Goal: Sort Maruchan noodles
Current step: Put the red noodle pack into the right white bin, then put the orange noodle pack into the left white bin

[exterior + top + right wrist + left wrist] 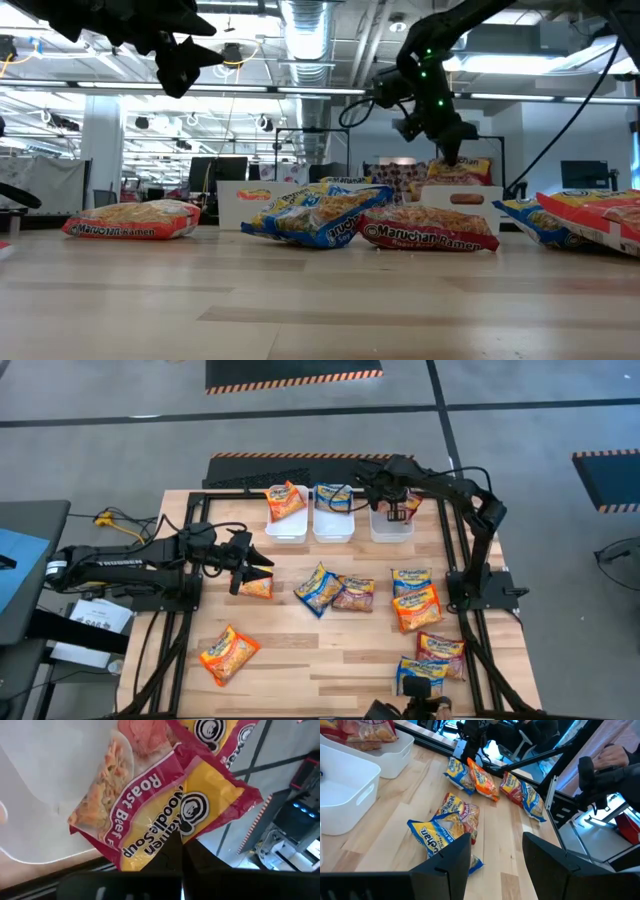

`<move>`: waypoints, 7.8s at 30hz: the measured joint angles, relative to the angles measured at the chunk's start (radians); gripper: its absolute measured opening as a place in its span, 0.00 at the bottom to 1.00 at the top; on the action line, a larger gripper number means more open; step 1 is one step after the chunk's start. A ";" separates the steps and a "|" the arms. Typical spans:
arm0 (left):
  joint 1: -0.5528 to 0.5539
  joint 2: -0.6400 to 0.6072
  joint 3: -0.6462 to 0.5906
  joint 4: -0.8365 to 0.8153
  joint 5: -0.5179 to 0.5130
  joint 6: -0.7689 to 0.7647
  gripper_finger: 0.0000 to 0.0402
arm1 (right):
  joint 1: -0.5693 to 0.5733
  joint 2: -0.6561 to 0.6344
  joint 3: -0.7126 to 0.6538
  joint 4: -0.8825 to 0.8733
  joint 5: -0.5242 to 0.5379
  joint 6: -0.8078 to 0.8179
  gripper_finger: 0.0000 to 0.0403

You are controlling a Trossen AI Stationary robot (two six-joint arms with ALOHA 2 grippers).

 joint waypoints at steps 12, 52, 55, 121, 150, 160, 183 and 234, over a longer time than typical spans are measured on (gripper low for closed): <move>0.000 0.000 0.000 0.001 0.000 0.001 0.42 | 0.040 0.000 0.000 0.072 -0.075 -0.024 0.06; 0.000 0.012 -0.001 -0.106 -0.130 0.008 0.42 | 0.054 -0.001 0.082 0.096 0.056 0.177 0.52; 0.006 0.012 -0.001 -0.090 -0.148 0.000 0.42 | 0.054 -0.001 0.082 0.070 -0.003 0.232 0.52; -0.305 0.022 -0.051 -0.853 0.106 -0.576 0.42 | 0.986 -0.132 0.081 -0.081 -0.034 1.165 0.51; -0.649 0.032 -0.079 -0.704 -0.099 -0.879 0.42 | 0.992 -0.132 0.081 -0.023 -0.039 1.166 0.52; -0.711 0.083 -0.079 -0.653 -0.168 -0.937 0.42 | 1.026 -0.132 0.081 0.003 -0.039 1.166 0.52; -0.721 0.321 -0.079 -0.500 -0.138 -0.960 0.42 | 1.063 -0.132 0.081 0.026 -0.038 1.166 0.52; -0.316 0.496 -0.023 0.092 0.028 -0.213 0.00 | 0.783 -0.132 0.081 0.240 -0.343 0.975 0.52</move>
